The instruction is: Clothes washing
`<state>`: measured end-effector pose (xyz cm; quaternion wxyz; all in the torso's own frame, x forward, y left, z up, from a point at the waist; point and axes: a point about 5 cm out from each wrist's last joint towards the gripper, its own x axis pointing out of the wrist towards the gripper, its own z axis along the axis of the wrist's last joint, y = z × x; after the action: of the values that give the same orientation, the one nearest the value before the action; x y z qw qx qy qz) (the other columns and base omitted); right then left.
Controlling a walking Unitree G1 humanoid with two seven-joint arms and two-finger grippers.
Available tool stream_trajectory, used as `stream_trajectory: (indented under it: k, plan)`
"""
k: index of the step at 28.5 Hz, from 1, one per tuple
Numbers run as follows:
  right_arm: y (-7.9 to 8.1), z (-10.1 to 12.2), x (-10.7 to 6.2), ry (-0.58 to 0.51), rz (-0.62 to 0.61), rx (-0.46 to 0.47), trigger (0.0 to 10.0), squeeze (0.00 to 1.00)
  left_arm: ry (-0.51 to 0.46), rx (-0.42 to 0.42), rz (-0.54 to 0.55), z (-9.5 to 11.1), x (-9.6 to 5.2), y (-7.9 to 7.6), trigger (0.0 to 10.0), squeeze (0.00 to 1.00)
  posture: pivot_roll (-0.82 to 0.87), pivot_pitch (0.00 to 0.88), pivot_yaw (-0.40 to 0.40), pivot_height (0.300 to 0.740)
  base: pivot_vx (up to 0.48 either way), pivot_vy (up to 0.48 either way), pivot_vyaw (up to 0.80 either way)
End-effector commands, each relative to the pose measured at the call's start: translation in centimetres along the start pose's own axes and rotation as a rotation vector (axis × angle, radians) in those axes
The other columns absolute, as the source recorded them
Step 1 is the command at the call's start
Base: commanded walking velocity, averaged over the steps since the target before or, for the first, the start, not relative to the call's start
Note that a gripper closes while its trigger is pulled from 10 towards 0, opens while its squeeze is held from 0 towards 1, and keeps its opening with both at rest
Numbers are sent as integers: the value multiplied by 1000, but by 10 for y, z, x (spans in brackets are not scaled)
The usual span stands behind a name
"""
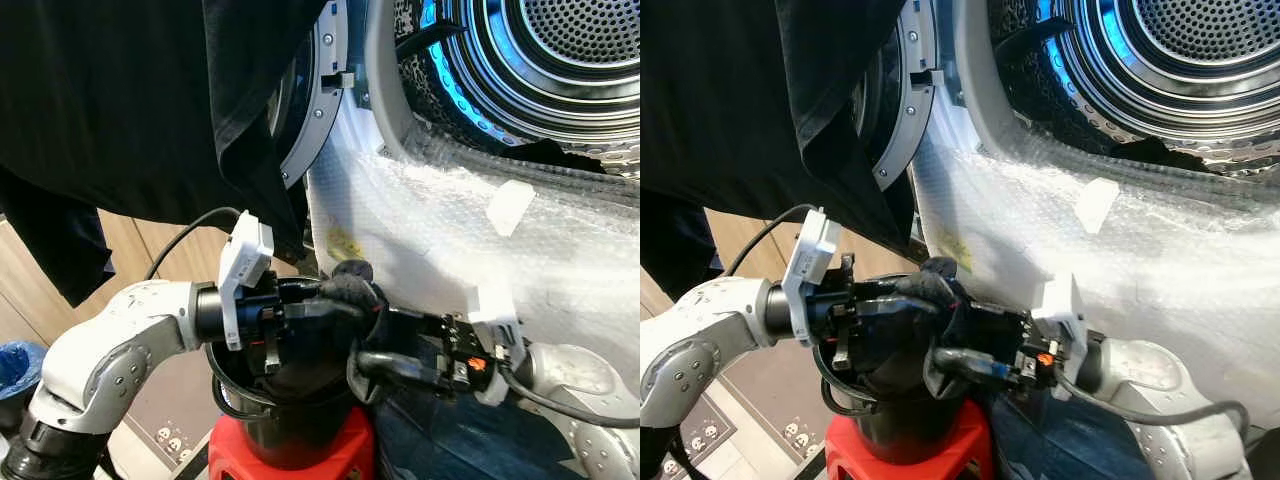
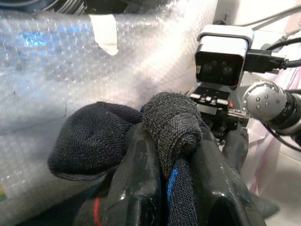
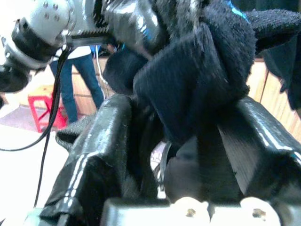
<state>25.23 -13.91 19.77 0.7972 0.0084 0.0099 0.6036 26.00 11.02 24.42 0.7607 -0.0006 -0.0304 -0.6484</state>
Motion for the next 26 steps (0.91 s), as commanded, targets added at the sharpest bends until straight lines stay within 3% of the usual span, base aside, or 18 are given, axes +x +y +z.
stream_trajectory:
  k: [1,8,9,10,11,12,26]
  plan:
    - [2,2,12,-10,14,-11,10000,0,-21,52,-33,9,9,-1,10000,0,-45,0,50,740,0,0,0]
    - [-5,5,23,-63,-61,-2,10000,0,-54,58,-33,10,15,1,10000,0,-61,0,48,740,0,0,0]
    - [-5,6,25,-67,-65,1,7451,0,-60,58,-33,10,16,1,10000,0,-61,0,47,740,0,0,0]
    - [-5,6,25,-67,-65,1,7451,0,-60,58,-33,10,16,1,10000,0,-61,0,47,740,0,0,0]
    - [-6,6,26,-75,-72,6,2118,0,-66,60,-32,11,17,1,10000,0,-61,0,46,740,0,0,0]
    - [-7,7,27,-89,-84,13,0,0,-76,60,-29,11,19,2,10000,0,-61,0,45,740,0,0,0]
    - [-11,12,22,-126,-99,27,0,0,-94,63,-19,12,20,2,10000,0,-60,0,45,740,0,0,0]
